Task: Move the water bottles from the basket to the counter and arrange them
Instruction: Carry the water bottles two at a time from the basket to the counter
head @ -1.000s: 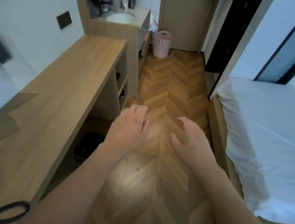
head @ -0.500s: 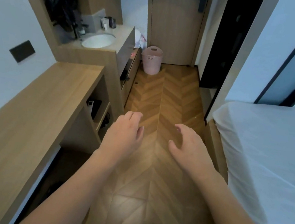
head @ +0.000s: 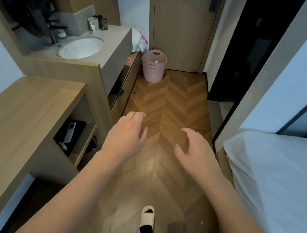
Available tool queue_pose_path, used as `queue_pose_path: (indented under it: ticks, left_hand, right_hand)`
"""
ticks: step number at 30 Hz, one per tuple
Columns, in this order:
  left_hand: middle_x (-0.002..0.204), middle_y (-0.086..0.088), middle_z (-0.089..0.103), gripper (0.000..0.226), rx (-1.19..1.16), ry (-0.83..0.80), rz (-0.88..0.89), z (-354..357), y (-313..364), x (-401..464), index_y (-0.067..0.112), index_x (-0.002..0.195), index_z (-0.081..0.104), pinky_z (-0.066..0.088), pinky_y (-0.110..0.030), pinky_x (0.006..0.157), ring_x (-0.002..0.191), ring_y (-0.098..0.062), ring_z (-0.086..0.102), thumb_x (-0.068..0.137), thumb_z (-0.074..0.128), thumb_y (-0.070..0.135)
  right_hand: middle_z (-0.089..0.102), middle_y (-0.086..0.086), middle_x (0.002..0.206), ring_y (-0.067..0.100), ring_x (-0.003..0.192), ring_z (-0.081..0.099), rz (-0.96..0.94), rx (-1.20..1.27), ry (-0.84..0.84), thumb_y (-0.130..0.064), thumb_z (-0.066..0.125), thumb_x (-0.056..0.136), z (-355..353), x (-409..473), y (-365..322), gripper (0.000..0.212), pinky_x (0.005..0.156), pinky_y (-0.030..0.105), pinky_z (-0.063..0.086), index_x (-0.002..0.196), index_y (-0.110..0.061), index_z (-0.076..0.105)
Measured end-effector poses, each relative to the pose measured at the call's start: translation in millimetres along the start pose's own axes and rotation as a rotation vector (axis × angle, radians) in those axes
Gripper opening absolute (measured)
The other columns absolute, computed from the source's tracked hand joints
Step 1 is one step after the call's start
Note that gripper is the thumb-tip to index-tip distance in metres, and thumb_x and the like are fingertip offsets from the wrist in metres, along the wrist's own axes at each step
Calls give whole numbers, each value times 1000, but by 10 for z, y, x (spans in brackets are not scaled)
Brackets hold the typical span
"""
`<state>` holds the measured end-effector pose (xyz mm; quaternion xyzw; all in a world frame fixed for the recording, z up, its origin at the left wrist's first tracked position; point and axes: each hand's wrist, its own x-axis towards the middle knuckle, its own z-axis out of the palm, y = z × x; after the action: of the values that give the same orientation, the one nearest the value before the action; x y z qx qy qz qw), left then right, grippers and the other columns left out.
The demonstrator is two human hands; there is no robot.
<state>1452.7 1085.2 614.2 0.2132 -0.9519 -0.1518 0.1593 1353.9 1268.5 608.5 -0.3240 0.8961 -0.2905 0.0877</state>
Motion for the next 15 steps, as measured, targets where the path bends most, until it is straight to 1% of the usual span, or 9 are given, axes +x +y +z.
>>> queue_pose_path:
  ticks: [2,6,8,12,15]
  left_hand:
    - [129,-1,56,41,-3,-2,3,104,-116,522,15,136,49,44,-25,90,114,-17,55,98,52,31]
    - [127,-1,57,41,2,-7,6,246,-315,1509,16,134,50,47,-31,91,113,-19,56,96,53,32]
    - [127,-1,57,41,3,-15,17,331,-352,1977,16,134,50,47,-30,92,113,-19,55,97,53,32]
    - [126,-2,57,42,15,-59,32,543,-400,2803,16,134,50,47,-29,90,111,-19,56,96,53,33]
    - [127,-4,56,43,35,-80,37,798,-481,3530,14,135,49,47,-31,91,113,-21,55,96,53,32]
  right_hand:
    - [48,-2,147,15,130,50,8,-26,-7,-35,58,95,-30,536,44,58,105,31,43,148,-22,39]
    - [48,-1,147,15,131,49,15,-62,-18,-36,58,95,-142,1557,79,59,106,30,42,148,-22,39]
    - [48,-1,146,15,130,49,18,-59,-13,-36,58,95,-192,2017,141,58,106,31,43,148,-22,39]
    - [49,-4,143,13,110,60,60,-50,-25,-38,58,94,-247,2842,346,58,99,30,49,147,-25,39]
    - [49,-2,143,16,110,60,72,-46,-34,-38,57,94,-265,3563,588,58,99,34,49,147,-24,39]
